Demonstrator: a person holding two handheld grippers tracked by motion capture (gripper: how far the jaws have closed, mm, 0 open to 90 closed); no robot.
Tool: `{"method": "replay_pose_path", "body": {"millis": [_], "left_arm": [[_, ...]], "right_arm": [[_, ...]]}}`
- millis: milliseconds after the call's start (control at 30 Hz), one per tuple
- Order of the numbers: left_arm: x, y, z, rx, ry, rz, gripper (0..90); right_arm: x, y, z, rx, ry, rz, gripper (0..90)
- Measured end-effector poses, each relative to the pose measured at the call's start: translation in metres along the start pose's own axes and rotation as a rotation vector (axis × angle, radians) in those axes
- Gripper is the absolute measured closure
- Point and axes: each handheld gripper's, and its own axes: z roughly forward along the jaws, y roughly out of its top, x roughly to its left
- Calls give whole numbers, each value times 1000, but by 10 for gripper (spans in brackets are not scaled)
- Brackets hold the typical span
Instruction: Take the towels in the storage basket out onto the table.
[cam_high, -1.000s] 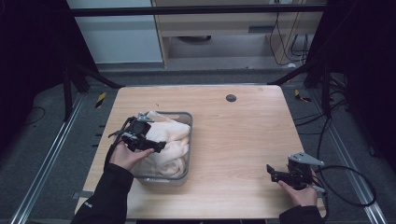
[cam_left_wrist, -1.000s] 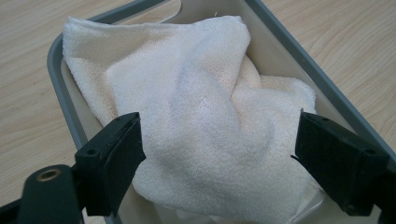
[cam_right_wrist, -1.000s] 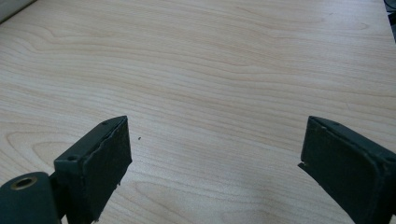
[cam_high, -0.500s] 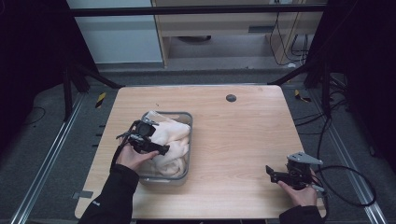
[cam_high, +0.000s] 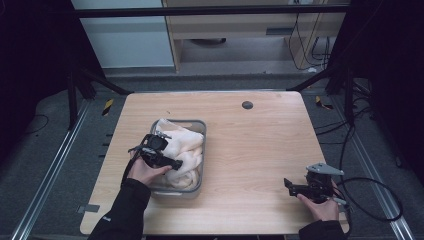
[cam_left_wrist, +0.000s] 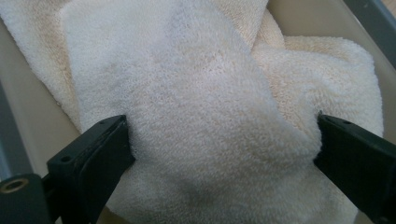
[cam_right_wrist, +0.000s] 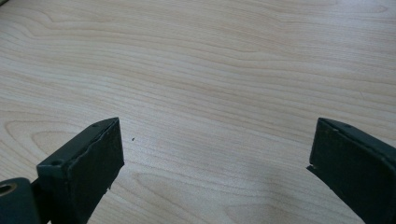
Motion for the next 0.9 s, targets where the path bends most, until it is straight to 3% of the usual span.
{"method": "replay_pose_path", "body": {"millis": [200,433,767,900], "left_arm": [[1,-2,6,24,-2,-12,36],[1,-3,11,50,-10,-23,120],[1,-3,15,80,-20,-51,355],[2,-3,15,83,-25,-65,504]], "right_arm": [[0,0,1,5,-3,-10,25],[0,0,1,10,-1,-10,25],[1,0,2,20,11,-10,25],[1,0,2,22,14,-12,25]]}}
